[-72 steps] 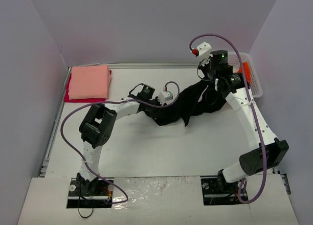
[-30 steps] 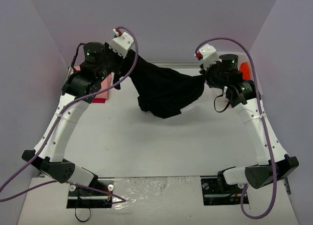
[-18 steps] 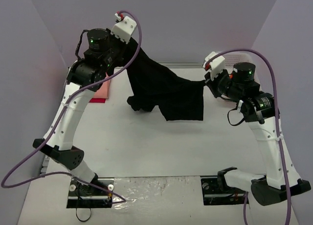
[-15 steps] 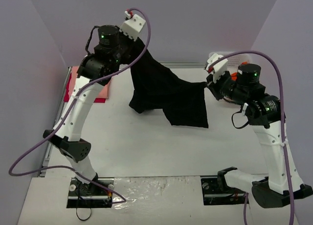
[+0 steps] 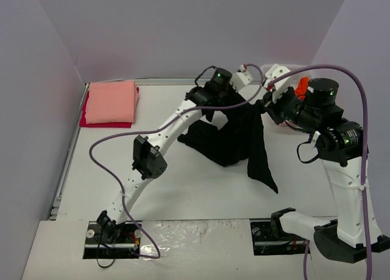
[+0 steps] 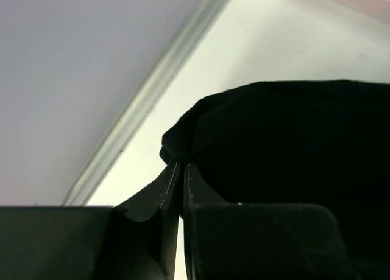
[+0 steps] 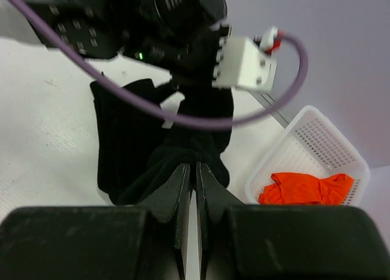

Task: Fold and stack the t-shirts
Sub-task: Flatten out the tshirt

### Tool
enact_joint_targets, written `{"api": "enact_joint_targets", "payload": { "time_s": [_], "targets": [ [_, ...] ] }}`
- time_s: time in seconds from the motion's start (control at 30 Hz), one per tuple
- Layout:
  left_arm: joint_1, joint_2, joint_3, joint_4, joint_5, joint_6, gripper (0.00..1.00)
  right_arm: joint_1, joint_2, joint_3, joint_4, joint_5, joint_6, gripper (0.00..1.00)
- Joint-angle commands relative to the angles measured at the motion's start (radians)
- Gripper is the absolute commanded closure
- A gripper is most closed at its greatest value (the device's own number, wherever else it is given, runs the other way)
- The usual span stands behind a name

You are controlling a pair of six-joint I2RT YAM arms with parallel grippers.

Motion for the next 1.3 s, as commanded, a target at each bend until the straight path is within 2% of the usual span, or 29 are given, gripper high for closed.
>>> {"api": "enact_joint_targets", "payload": {
  "time_s": [0.0,0.17,0.2,0.27,0.3,0.33,0.37,0.43,0.67,0.77,0.8,0.9,0.93,1.0,1.03,1.1,1.17,1.2,1.23,1.27],
  "targets": [
    [-0.055,0.048,0.07,0.047,0.0,0.025,0.98,0.009,0.013,-0.012,0.03,0.016,-0.016,1.0],
    [-0.108,0.151,0.11,0.121,-0.022,0.034,0.98,0.01,0.013,-0.046,0.03,0.015,-0.016,1.0],
    [-0.111,0.178,0.133,0.121,-0.004,0.036,0.91,0.012,0.013,-0.057,0.03,0.015,-0.016,1.0],
    [-0.117,0.194,0.144,0.101,0.013,0.033,0.5,0.012,0.013,-0.063,0.03,0.018,-0.019,1.0],
    [-0.117,0.197,0.147,0.093,0.021,0.028,0.35,0.012,0.017,-0.069,0.028,0.027,-0.019,1.0],
    [-0.117,0.197,0.144,0.084,0.012,0.027,0.23,0.012,0.018,-0.072,0.028,0.03,-0.02,1.0],
    [-0.114,0.192,0.139,0.067,0.009,0.022,0.21,0.012,0.021,-0.077,0.03,0.033,-0.022,1.0],
    [-0.108,0.157,0.109,0.052,-0.002,0.03,0.18,0.013,0.027,-0.088,0.031,0.033,-0.025,1.0],
    [-0.039,-0.054,-0.236,0.047,-0.037,0.045,0.17,0.012,0.04,-0.127,0.054,0.028,-0.031,1.0],
    [-0.011,-0.183,-0.474,0.09,-0.046,0.073,0.17,0.012,0.05,-0.158,0.063,0.059,-0.042,1.0],
    [-0.006,-0.258,-0.616,0.107,-0.048,0.095,0.17,0.012,0.059,-0.166,0.068,0.071,-0.045,1.0],
    [0.012,-0.407,-0.823,0.191,-0.063,0.148,0.19,0.009,0.079,-0.19,0.076,0.091,-0.051,1.0],
    [0.017,-0.439,-0.933,0.207,-0.071,0.154,0.19,0.009,0.084,-0.195,0.079,0.094,-0.051,1.0],
    [0.027,-0.514,-1.022,0.245,-0.074,0.163,0.19,0.006,0.099,-0.21,0.093,0.096,-0.047,1.0],
    [0.03,-0.536,-1.098,0.26,-0.072,0.165,0.15,0.006,0.105,-0.212,0.097,0.094,-0.045,1.0],
    [0.037,-0.578,-1.155,0.308,-0.089,0.168,0.1,0.006,0.124,-0.213,0.108,0.091,-0.036,1.0],
    [0.043,-0.601,-1.214,0.325,-0.086,0.163,0.09,0.006,0.144,-0.209,0.114,0.09,-0.03,1.0],
    [0.046,-0.608,-1.233,0.327,-0.07,0.162,0.1,0.006,0.15,-0.206,0.116,0.093,-0.028,1.0],
    [0.049,-0.619,-1.278,0.334,-0.042,0.169,0.16,0.004,0.156,-0.204,0.117,0.096,-0.027,1.0],
    [0.047,-0.636,-1.305,0.345,-0.008,0.195,0.18,0.004,0.165,-0.204,0.119,0.101,-0.025,1.0]
  ]
}}
